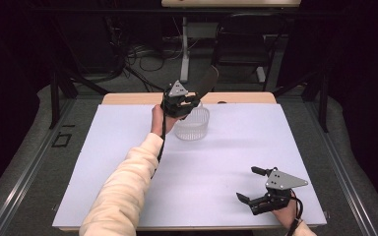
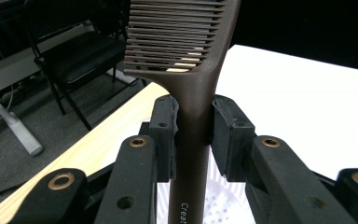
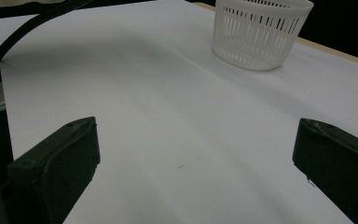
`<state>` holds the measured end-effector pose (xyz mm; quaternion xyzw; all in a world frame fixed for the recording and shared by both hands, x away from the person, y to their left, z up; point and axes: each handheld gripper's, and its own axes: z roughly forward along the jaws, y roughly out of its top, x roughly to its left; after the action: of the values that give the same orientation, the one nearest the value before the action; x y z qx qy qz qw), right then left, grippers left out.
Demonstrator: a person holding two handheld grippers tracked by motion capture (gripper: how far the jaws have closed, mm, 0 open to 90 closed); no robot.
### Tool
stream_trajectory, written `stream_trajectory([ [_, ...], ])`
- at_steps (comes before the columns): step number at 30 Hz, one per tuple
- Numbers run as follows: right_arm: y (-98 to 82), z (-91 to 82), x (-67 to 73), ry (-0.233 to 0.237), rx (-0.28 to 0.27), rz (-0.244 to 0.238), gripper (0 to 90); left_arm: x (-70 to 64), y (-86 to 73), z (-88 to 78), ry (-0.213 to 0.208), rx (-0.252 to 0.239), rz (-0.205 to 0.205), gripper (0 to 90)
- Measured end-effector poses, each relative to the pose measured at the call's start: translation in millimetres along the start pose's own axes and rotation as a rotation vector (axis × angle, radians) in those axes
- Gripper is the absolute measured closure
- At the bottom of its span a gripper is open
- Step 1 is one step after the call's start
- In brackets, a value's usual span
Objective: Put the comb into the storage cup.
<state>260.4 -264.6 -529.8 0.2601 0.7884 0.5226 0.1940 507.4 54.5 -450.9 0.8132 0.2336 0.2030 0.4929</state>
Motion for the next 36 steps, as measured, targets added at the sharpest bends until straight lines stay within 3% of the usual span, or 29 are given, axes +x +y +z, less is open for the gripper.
stream_trajectory([
  [36,0.0,-0.1,-0.2,-0.004,0.003,0.0,0.3,1.2,-9.5,7.8,-0.041,0.073,0.038,71.7],
])
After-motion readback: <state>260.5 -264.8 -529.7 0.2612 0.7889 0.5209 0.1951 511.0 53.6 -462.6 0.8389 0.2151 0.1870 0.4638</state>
